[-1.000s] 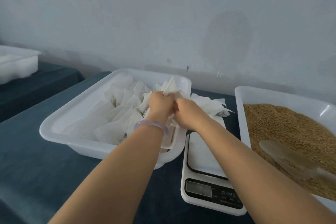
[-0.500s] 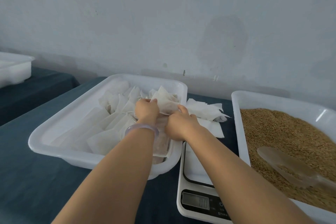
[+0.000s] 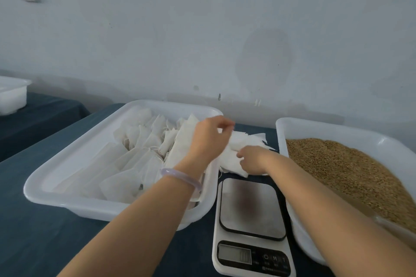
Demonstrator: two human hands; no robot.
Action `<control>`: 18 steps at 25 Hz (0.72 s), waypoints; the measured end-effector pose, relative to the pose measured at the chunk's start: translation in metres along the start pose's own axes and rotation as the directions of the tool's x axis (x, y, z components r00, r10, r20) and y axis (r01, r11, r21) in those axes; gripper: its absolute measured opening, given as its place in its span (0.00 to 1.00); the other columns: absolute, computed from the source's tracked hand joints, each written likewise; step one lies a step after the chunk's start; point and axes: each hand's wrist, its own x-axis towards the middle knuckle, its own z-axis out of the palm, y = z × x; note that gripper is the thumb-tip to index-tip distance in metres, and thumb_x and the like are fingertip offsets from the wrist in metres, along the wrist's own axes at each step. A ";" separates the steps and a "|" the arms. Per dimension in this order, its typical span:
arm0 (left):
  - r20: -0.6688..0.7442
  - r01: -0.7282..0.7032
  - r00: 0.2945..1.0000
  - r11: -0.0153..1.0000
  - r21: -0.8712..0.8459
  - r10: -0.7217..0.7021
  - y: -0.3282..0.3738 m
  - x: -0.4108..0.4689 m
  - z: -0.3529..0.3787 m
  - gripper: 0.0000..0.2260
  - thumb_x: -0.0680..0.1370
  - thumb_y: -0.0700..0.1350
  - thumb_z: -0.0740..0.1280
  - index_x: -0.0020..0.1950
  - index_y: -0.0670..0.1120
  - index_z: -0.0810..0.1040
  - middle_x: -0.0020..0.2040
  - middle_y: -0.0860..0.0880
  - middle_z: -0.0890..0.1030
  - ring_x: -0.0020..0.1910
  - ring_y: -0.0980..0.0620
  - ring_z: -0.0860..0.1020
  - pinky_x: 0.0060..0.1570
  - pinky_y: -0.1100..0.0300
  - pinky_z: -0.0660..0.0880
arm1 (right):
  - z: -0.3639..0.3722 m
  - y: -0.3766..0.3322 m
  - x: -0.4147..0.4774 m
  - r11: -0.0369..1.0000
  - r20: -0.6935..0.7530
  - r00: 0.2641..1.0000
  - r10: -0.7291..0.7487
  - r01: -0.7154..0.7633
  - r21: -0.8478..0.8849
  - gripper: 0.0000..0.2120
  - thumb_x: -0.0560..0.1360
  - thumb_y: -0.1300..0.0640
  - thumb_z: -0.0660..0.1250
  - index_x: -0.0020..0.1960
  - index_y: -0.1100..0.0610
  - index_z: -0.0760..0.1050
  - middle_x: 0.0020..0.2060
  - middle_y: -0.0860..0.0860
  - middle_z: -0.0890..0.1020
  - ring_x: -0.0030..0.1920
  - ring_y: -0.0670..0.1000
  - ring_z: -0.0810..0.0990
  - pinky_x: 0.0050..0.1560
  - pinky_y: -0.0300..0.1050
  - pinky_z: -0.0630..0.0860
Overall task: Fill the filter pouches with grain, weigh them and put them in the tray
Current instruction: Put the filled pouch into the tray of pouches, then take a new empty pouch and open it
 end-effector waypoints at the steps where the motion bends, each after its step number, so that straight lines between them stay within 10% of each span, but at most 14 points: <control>1: 0.123 -0.070 0.990 0.996 0.049 0.063 0.005 -0.003 0.006 0.07 0.75 0.39 0.67 0.50 0.45 0.83 0.47 0.52 0.84 0.49 0.55 0.80 0.45 0.78 0.68 | 0.003 0.003 -0.002 0.998 0.073 0.997 -0.033 0.037 -0.052 0.21 0.77 0.64 0.54 0.70 0.56 0.65 0.63 0.56 0.72 0.61 0.58 0.72 0.61 0.49 0.70; 4: 0.459 -0.208 0.886 0.943 0.259 0.069 0.011 -0.015 0.020 0.17 0.72 0.31 0.62 0.54 0.45 0.82 0.53 0.49 0.83 0.56 0.51 0.77 0.57 0.62 0.72 | 0.016 0.006 -0.006 0.992 0.132 0.988 -0.082 0.095 -0.089 0.19 0.76 0.66 0.54 0.65 0.53 0.65 0.47 0.56 0.75 0.40 0.52 0.71 0.43 0.45 0.69; 11: 0.520 -0.262 0.854 0.876 0.405 0.015 0.012 -0.022 0.017 0.20 0.71 0.30 0.58 0.57 0.45 0.79 0.58 0.49 0.80 0.60 0.50 0.74 0.55 0.58 0.72 | 0.033 0.012 0.013 0.993 0.166 0.984 -0.066 0.081 -0.084 0.28 0.77 0.62 0.50 0.76 0.52 0.53 0.71 0.58 0.62 0.66 0.61 0.67 0.60 0.52 0.67; 18: 0.506 -0.190 0.863 0.922 0.337 -0.007 0.015 -0.036 0.007 0.18 0.70 0.31 0.60 0.53 0.45 0.81 0.55 0.49 0.81 0.57 0.53 0.76 0.53 0.64 0.72 | 0.040 0.013 0.021 0.994 0.140 0.988 -0.068 0.079 -0.076 0.22 0.78 0.61 0.51 0.71 0.57 0.63 0.69 0.58 0.67 0.66 0.59 0.68 0.66 0.53 0.66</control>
